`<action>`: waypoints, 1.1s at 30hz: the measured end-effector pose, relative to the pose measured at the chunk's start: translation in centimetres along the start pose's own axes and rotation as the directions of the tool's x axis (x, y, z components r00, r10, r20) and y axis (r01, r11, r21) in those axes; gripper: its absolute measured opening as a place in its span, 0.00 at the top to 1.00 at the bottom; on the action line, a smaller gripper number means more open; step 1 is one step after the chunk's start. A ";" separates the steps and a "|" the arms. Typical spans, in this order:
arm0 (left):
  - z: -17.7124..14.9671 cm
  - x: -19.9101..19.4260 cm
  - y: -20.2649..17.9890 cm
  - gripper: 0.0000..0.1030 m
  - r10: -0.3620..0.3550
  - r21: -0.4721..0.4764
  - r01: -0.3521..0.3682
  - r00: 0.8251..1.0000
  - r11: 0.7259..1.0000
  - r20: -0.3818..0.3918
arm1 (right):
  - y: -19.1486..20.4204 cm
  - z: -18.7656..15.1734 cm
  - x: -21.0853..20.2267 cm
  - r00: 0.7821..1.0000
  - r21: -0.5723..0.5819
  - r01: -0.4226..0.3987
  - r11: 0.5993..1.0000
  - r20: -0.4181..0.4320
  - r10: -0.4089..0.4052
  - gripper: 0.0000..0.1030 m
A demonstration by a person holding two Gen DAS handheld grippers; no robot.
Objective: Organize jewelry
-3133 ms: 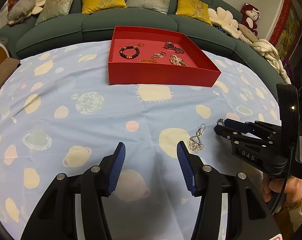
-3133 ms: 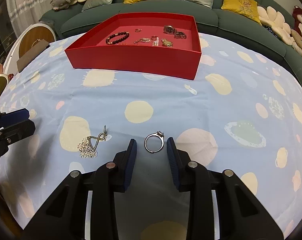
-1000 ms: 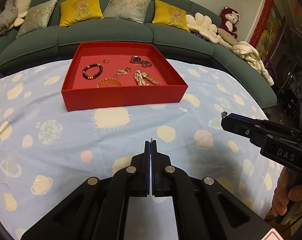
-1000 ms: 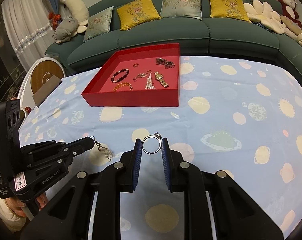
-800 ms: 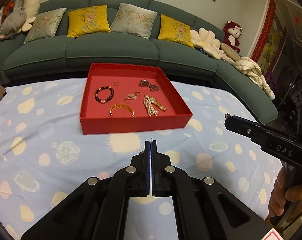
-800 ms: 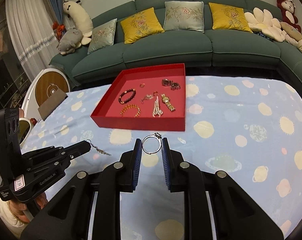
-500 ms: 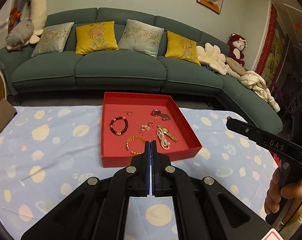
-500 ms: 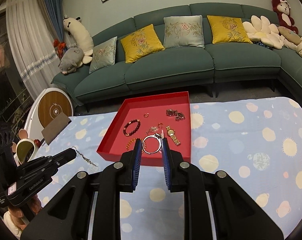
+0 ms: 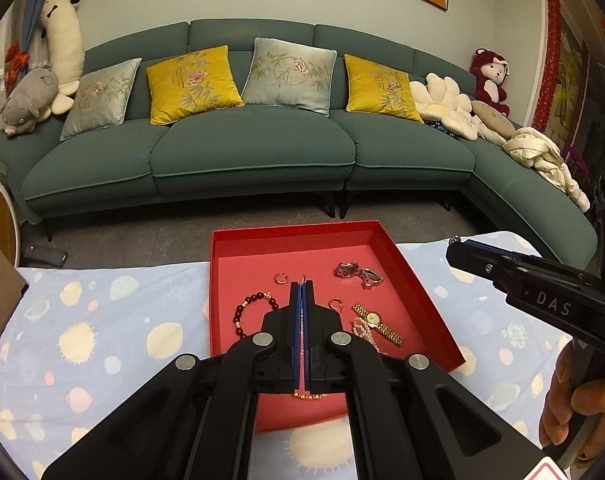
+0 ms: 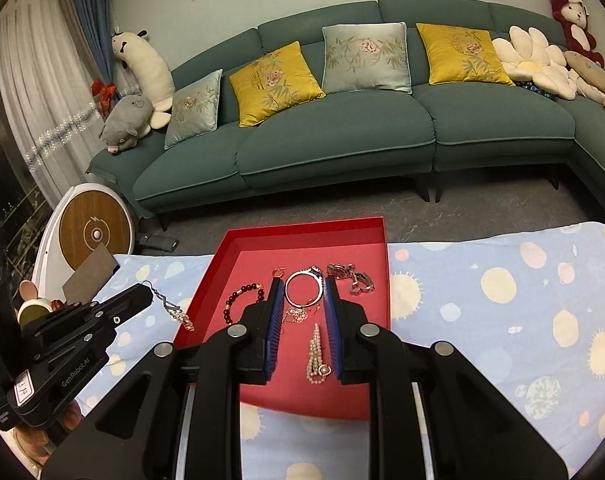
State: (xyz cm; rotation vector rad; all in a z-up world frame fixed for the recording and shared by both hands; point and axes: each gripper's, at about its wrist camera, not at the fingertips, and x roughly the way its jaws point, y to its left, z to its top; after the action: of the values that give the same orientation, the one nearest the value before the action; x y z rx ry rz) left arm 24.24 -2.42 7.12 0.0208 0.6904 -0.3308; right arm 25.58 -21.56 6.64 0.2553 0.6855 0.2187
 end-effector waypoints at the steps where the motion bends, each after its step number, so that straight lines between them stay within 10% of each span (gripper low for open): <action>1: 0.1 0.6 0.0 1.00 0.003 0.001 -0.003 1.000 1.000 -0.006 | -0.1 0.1 0.7 1.000 0.002 -0.002 1.000 -0.009 0.002 0.81; 17: -0.3 7.2 1.9 1.00 0.032 -0.056 -0.037 0.996 0.998 -0.085 | -1.6 -0.1 7.9 0.995 0.015 0.032 0.999 -0.091 -0.030 0.80; 20: -0.2 7.1 2.8 0.85 0.025 -0.110 -0.035 0.996 0.993 -0.091 | -1.7 0.0 7.8 0.996 0.017 0.042 0.999 -0.077 -0.041 0.71; 33: -0.4 -2.8 3.5 0.61 0.060 -0.117 -0.059 0.998 0.991 -0.003 | -2.0 0.6 -4.4 0.995 0.076 -0.026 0.997 0.095 0.018 0.50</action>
State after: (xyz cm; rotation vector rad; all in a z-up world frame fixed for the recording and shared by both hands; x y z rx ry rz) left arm 23.06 1.78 8.27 -0.0699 0.7060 -0.2327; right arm 22.88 -24.81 9.05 0.3449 0.5988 0.2003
